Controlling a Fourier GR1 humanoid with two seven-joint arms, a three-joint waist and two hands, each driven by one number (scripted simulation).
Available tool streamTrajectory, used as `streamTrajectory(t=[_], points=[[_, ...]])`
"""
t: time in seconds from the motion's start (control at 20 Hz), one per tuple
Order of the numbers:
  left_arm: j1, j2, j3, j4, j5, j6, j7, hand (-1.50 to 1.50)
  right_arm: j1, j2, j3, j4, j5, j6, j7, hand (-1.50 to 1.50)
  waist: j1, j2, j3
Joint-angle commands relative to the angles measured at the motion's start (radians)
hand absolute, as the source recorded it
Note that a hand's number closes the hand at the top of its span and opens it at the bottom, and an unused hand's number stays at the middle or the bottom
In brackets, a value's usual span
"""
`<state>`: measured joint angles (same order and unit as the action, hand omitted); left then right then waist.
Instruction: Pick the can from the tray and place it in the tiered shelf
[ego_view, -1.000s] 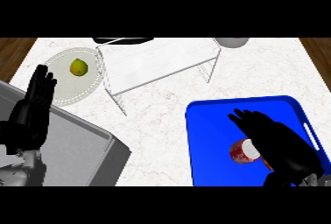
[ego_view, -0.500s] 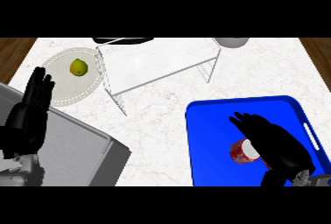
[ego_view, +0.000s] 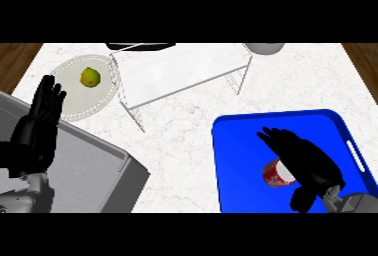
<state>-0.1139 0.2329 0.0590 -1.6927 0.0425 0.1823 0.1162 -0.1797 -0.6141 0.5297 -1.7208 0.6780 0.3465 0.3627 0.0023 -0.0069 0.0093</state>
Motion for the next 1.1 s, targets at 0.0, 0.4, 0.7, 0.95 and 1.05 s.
streamTrajectory(t=[0.0,0.4,0.7,0.95,1.05], points=[[0.064,-0.011,0.015,0.033,0.044,-0.050,-0.016,0.00,0.041,0.031,0.001,0.065,0.059,-0.066,-0.073,-1.50,0.001,0.007,-0.009],[-0.041,-0.013,0.030,0.109,0.021,-0.035,0.021,0.00,0.011,0.126,-0.002,0.157,0.104,-0.009,-0.060,-1.50,-0.008,0.008,-0.010],[0.032,-0.056,-0.039,-0.036,-0.042,0.005,0.085,0.00,0.013,0.107,0.041,0.251,0.245,-0.118,-0.205,1.50,0.002,0.007,-0.009],[0.096,-0.063,-0.027,-0.046,-0.028,-0.021,0.029,0.00,-0.019,0.197,0.052,0.278,0.330,-0.209,-0.201,1.50,0.006,0.007,-0.009],[-0.006,-0.062,-0.007,0.074,-0.024,-0.020,0.017,0.00,-0.065,0.298,0.082,0.281,0.343,-0.150,-0.112,1.50,-0.001,0.010,-0.010]])
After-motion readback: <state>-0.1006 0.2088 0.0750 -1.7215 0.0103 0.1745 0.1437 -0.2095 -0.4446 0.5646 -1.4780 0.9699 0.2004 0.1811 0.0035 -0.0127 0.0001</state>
